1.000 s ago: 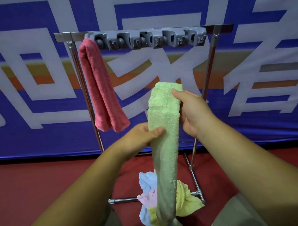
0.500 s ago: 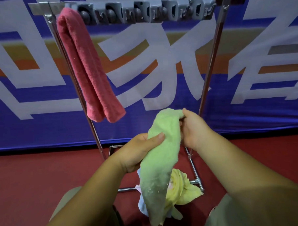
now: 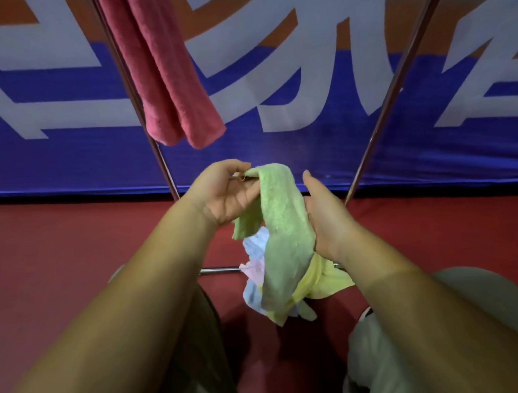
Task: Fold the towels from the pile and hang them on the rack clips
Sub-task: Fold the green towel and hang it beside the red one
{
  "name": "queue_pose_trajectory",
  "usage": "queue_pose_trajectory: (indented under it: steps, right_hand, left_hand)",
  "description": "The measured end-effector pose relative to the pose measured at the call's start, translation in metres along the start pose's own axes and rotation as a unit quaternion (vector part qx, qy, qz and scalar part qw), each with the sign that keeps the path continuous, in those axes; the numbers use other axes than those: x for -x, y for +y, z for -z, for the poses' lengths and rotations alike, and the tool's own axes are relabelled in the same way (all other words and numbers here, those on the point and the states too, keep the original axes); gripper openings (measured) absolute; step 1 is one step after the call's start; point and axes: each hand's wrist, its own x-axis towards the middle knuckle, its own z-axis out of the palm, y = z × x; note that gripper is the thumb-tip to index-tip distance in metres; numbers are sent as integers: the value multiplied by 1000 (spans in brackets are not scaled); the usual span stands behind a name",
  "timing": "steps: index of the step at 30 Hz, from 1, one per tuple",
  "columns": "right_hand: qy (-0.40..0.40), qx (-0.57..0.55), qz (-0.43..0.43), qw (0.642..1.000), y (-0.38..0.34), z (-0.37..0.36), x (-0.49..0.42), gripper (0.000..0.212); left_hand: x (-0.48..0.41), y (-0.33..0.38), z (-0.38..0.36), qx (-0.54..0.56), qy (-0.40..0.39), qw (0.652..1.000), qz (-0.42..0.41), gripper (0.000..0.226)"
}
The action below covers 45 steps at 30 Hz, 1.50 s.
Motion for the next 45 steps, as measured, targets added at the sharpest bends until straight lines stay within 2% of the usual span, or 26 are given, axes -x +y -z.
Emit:
queue_pose_trajectory:
  steps: [2, 4, 8, 12, 18, 20, 22, 24, 26, 28, 30, 35, 40, 45]
  right_hand:
    - [-26, 13, 44, 999, -3, 1, -1, 57]
    - [-34, 13, 72, 997, -5, 3, -6, 46]
    - [-26, -31, 106, 994, -10, 5, -2, 39]
    - [-20, -70, 125, 989, -15, 10, 0, 41]
    - [31, -138, 131, 981, -18, 13, 9, 34]
    - [46, -145, 138, 979, -18, 15, 10, 34]
    - [56, -151, 143, 977, -18, 16, 10, 34]
    - [59, -157, 152, 974, -18, 17, 8, 36]
    - [62, -157, 160, 973, -18, 18, 6, 39]
    - [58, -153, 159, 974, -18, 18, 6, 40]
    - [40, -158, 152, 975, -17, 17, 8, 38]
    - [-12, -170, 159, 972, -21, 18, 10, 35]
    - [-33, -176, 148, 973, -22, 18, 13, 37]
    - [-31, -187, 155, 970, -22, 22, 8, 47]
  left_hand:
    - [-1, -1, 1, 27, -13, 1000, 7, 23]
    - [-1, -4, 2, 1, -27, 1000, 10, 37]
    - [-4, -10, 6, -168, -20, 986, 13, 57]
    - [-2, -21, 6, -386, -19, 922, -8, 49]
    - [3, -30, 14, -555, -21, 830, -47, 65]
    - [3, -29, 15, -589, -18, 806, -62, 51]
    - [3, -28, 17, -602, -16, 794, -81, 24]
    - [3, -26, 16, -606, -17, 790, -90, 14]
    - [4, -25, 17, -608, -34, 788, -90, 18]
    - [5, -25, 18, -588, -63, 804, -66, 7]
    - [6, -29, 17, -566, -79, 820, -44, 33]
    - [4, -35, 14, -539, -95, 835, -50, 50]
    - [5, -37, 8, -491, -80, 867, -36, 58]
    - [2, -40, 11, -538, -82, 838, -28, 52]
